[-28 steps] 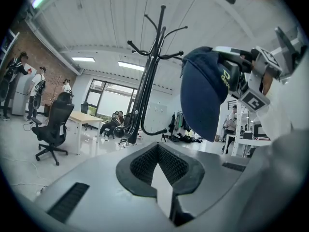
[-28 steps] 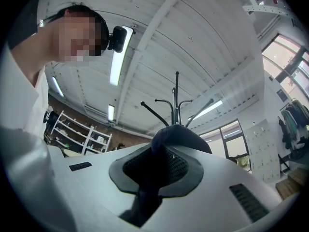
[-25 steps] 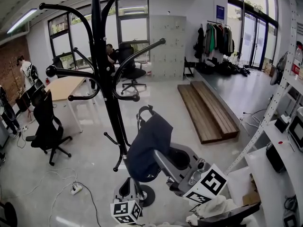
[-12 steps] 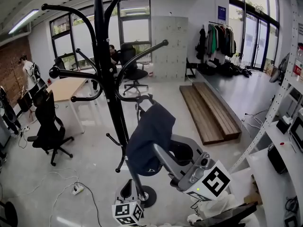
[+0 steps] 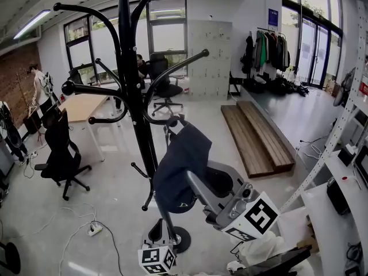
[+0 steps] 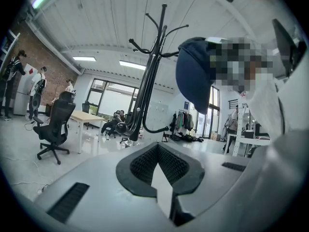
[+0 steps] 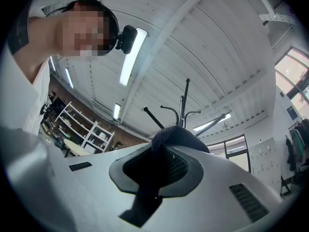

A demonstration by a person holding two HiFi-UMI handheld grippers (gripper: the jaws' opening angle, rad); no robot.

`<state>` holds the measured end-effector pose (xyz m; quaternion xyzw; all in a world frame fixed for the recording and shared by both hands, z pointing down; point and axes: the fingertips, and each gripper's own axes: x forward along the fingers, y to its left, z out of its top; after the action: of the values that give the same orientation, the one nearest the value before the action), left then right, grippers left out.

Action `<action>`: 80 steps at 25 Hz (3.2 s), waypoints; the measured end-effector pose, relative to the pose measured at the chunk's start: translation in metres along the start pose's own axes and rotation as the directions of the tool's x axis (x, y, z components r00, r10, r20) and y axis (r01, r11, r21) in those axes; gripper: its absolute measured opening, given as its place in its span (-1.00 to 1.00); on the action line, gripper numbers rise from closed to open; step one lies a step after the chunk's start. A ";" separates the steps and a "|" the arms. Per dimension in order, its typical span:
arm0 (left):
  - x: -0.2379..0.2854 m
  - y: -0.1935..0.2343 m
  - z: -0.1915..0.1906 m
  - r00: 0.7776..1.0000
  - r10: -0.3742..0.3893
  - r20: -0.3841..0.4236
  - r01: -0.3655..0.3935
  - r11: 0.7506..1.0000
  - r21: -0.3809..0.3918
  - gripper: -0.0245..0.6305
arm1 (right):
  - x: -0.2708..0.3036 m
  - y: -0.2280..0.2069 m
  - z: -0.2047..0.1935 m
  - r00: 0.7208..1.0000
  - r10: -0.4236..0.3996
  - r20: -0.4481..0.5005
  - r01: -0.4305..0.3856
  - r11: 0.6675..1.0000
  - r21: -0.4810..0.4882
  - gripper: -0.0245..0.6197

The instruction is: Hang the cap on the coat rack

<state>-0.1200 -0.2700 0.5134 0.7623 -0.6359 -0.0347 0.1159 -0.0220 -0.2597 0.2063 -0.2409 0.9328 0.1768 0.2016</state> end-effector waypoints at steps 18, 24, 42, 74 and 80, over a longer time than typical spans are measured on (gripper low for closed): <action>0.005 0.004 -0.003 1.000 0.016 -0.019 -0.016 1.000 0.007 -0.92 | 0.001 -0.021 -0.019 1.000 -0.023 0.000 0.023 0.995 0.092 -0.77; 0.006 0.006 -0.005 1.000 0.020 -0.024 -0.020 1.000 0.006 -0.92 | 0.000 -0.025 -0.024 1.000 -0.031 -0.006 0.031 0.994 0.102 -0.77; 0.008 0.006 -0.009 0.998 0.047 -0.035 -0.047 0.999 0.001 -0.92 | 0.002 -0.035 -0.050 0.999 -0.026 -0.040 0.034 0.979 0.202 -0.77; 0.003 0.026 -0.011 0.998 0.049 -0.042 -0.050 0.999 -0.011 -0.92 | 0.024 -0.040 -0.105 0.986 -0.088 -0.144 0.122 0.960 0.251 -0.77; 0.002 0.027 -0.010 0.998 0.039 -0.041 -0.040 0.999 -0.009 -0.92 | 0.022 -0.043 -0.110 0.980 -0.131 -0.150 0.162 0.962 0.219 -0.77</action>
<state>-0.1438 -0.2747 0.5297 0.7496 -0.6480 -0.0197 0.1333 -0.0491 -0.3498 0.2805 -0.2958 0.9380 0.0352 0.1774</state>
